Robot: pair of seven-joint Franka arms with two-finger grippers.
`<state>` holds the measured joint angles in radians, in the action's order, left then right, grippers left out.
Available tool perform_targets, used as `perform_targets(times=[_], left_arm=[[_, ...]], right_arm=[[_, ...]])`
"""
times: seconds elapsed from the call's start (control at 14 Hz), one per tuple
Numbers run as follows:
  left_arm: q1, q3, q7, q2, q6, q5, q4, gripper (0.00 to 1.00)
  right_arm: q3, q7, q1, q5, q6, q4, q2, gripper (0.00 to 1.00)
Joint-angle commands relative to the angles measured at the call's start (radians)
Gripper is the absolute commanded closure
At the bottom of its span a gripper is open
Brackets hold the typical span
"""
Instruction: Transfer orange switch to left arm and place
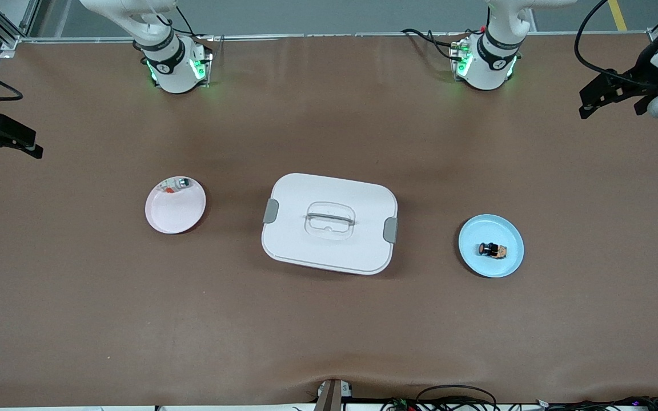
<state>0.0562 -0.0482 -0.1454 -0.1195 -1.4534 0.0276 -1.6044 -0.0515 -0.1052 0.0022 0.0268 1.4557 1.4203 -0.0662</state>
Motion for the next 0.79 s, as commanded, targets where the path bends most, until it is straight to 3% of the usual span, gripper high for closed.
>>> perform_targets(times=[0.0,0.71], left_arm=[[0.002,0.004,0.006,0.004,-0.012,0.008,-0.003,0.0],[0.002,0.005,0.007,0.007,-0.01,0.009,0.014,0.0]], right_arm=[[-0.001,-0.008,0.005,-0.013,0.011,0.015,0.022,0.0],[-0.001,-0.008,0.005,-0.011,0.011,0.015,0.022,0.0]])
